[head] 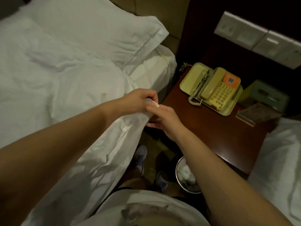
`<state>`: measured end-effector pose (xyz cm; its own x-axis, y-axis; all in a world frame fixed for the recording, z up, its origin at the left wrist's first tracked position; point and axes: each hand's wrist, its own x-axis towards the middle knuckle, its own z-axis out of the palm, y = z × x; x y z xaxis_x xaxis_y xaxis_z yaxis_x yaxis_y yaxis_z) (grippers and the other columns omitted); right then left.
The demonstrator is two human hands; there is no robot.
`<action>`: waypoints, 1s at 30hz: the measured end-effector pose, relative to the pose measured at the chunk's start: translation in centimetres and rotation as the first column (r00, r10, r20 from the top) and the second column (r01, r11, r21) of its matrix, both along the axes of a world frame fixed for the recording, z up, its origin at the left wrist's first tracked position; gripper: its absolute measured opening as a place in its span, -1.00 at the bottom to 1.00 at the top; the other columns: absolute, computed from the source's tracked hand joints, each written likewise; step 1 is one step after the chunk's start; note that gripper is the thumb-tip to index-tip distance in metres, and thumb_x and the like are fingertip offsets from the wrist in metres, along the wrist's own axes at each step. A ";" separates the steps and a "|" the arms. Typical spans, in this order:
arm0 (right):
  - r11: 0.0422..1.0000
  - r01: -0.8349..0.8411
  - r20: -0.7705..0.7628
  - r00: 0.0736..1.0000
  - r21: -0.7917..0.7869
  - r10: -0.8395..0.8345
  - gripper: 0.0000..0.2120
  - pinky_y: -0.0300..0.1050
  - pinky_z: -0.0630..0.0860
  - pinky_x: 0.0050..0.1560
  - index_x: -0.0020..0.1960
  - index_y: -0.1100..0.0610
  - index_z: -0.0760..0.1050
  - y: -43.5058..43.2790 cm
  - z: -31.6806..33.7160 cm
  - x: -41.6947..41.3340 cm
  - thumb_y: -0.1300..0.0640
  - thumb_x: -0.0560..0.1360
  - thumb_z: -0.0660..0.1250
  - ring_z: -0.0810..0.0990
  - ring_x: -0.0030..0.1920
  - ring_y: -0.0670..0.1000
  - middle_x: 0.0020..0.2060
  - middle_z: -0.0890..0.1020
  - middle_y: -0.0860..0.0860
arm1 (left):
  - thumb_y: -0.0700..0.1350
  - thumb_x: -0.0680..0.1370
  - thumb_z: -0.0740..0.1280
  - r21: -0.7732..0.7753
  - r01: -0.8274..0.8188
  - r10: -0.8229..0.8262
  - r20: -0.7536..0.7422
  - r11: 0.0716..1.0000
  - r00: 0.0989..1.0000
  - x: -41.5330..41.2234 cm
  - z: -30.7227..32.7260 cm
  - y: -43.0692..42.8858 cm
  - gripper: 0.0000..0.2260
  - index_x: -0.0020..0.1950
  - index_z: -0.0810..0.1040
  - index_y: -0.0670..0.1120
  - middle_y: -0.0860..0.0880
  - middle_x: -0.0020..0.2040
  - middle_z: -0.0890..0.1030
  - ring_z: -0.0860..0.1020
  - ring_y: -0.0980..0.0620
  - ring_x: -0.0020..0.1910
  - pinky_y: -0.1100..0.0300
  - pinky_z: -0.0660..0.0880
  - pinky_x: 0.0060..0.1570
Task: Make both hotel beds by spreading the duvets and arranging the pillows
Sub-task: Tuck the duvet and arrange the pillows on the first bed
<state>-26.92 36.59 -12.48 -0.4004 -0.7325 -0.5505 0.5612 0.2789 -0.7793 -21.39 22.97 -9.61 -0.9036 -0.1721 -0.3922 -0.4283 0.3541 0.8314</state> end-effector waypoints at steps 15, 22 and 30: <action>0.974 -0.210 -0.070 0.976 -0.085 0.204 -0.86 -0.27 0.47 -0.31 -0.16 0.21 0.48 -14.4 8.7 8.5 0.25 0.56 0.22 0.52 -0.33 -0.04 -0.33 0.54 0.06 | -0.06 0.43 0.46 -0.443 -0.668 0.595 -0.314 0.598 0.740 14.7 0.1 -2.8 -0.21 0.54 0.09 -0.03 -0.01 0.51 0.22 0.22 0.00 0.46 0.11 0.20 0.43; 0.902 -0.309 -0.233 0.941 -0.301 0.245 -0.82 -0.25 0.45 -0.38 -0.23 0.20 0.43 -35.6 21.6 23.9 0.30 0.55 0.24 0.48 -0.38 -0.02 -0.36 0.48 0.09 | -0.03 0.55 0.23 -0.025 -0.998 0.901 -0.427 0.064 0.069 27.1 12.7 -22.7 -0.82 -0.12 0.55 -0.08 -0.13 -0.06 0.62 0.57 -0.14 0.00 0.09 0.41 -0.09; 0.187 -0.377 -0.277 0.870 -0.907 0.408 -0.76 -0.20 0.50 -0.44 -0.28 0.26 0.42 -40.4 57.7 40.6 0.30 0.57 0.19 0.53 -0.51 -0.02 -0.51 0.52 0.09 | -0.09 0.47 0.25 0.187 -0.974 0.154 -0.966 -0.128 -0.206 45.2 53.6 -29.7 -0.78 -0.33 0.61 -0.03 0.06 -0.33 0.54 0.45 0.07 -0.24 0.16 0.37 -0.19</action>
<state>13.64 -3.81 45.23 0.1034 -0.7922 0.6015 0.6312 -0.4151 -0.6552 23.77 -6.75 43.99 0.3910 -0.5015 0.7718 -0.3359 0.7029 0.6270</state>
